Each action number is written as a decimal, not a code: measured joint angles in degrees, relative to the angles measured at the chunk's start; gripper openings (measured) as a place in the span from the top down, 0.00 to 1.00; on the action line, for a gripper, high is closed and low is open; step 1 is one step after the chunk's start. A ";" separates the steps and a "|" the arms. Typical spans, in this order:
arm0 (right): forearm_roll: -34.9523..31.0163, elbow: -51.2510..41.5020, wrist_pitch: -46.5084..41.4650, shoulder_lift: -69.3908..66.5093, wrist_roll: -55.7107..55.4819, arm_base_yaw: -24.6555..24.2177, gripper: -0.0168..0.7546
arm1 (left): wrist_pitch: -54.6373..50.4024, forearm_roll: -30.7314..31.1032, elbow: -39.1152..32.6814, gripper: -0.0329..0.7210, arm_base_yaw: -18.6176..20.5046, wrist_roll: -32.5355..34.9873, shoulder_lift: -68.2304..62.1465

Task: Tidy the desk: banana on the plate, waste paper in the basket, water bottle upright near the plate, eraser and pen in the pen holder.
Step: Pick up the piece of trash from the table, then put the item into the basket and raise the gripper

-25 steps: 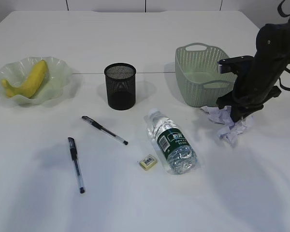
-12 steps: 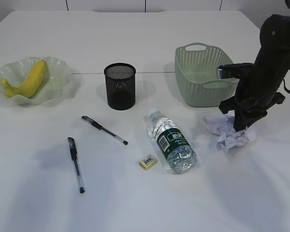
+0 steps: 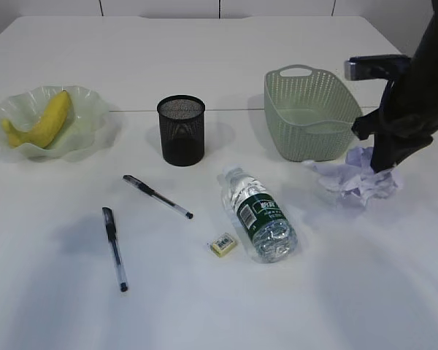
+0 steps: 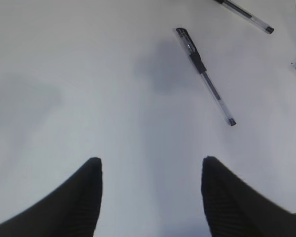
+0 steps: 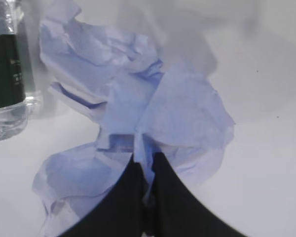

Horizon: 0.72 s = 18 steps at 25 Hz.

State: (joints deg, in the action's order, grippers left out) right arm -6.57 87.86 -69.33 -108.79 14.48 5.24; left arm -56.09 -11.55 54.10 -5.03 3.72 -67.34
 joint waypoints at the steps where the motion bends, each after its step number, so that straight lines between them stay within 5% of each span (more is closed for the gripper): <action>1: -0.15 0.00 -0.10 1.01 0.00 0.00 0.98 | 0.00 0.00 0.00 0.35 0.00 0.00 0.00; 9: -2.72 2.00 5.19 6.03 0.10 0.00 0.98 | 0.00 0.00 0.00 0.35 0.00 0.00 0.00; 18: -6.62 3.09 24.07 5.48 -2.92 0.00 0.98 | 1.59 0.00 0.00 0.35 0.00 0.00 0.00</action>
State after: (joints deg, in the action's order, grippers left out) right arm -13.19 90.96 -45.26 -103.32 11.56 5.24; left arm -54.51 -11.55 54.10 -5.03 3.72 -67.34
